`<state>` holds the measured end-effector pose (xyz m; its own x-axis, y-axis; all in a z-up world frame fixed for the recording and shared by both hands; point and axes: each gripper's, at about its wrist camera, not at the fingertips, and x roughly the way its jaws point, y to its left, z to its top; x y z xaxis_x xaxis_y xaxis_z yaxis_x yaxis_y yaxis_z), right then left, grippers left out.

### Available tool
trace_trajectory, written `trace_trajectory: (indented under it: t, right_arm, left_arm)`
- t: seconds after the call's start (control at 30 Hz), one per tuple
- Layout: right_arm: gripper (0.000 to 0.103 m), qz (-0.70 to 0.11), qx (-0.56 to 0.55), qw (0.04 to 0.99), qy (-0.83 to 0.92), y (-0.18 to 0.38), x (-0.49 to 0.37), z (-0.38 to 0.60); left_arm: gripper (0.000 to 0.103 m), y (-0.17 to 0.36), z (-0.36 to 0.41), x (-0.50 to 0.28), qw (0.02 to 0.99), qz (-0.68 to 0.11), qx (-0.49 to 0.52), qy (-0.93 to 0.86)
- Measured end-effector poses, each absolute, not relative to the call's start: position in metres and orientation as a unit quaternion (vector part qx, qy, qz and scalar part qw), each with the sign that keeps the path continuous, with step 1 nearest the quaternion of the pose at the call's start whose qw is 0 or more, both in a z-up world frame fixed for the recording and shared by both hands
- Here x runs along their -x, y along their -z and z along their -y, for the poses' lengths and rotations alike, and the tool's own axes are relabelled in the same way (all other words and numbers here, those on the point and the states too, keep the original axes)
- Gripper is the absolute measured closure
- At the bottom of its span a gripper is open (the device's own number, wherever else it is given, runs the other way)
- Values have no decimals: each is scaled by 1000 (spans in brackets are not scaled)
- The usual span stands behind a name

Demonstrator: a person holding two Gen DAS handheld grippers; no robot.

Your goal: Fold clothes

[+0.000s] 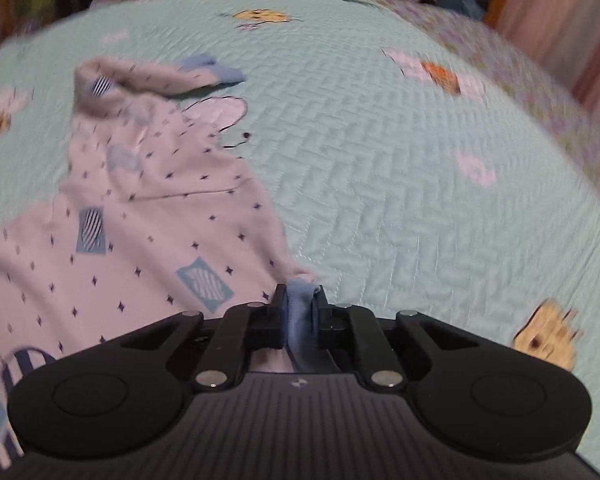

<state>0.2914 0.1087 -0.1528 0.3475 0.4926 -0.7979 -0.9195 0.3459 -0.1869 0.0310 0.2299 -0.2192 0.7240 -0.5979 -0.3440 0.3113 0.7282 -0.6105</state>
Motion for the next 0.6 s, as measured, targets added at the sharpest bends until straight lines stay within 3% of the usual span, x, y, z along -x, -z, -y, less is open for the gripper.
trace_trajectory:
  t: [0.1,0.2,0.27,0.33,0.37,0.6]
  right_arm:
    - [92,-298,354,772,-436,152,-297,-108]
    - [91,-329,316,780,-429,166,-313,-106]
    - [82,-341,278,793,-421,164,-321,-99]
    - [51,-367,230,808,-400,158,-333,-90]
    - [46,-374,213,817,-385,154,-336,-86]
    - [42,-284,176,872,-357,110,-287,-95]
  left_arm:
    - [1,219,-229,-31,890,-270,265,255]
    - [1,219,-228,-31,890,-271,264,254]
    - [1,219,-228,-31,890,-271,263,254]
    - [1,219,-227,-31,891,-271,262,253]
    - [1,219,-227,-31,891,-272,262,253]
    - [1,218,-226,-31,892,-274,260,249]
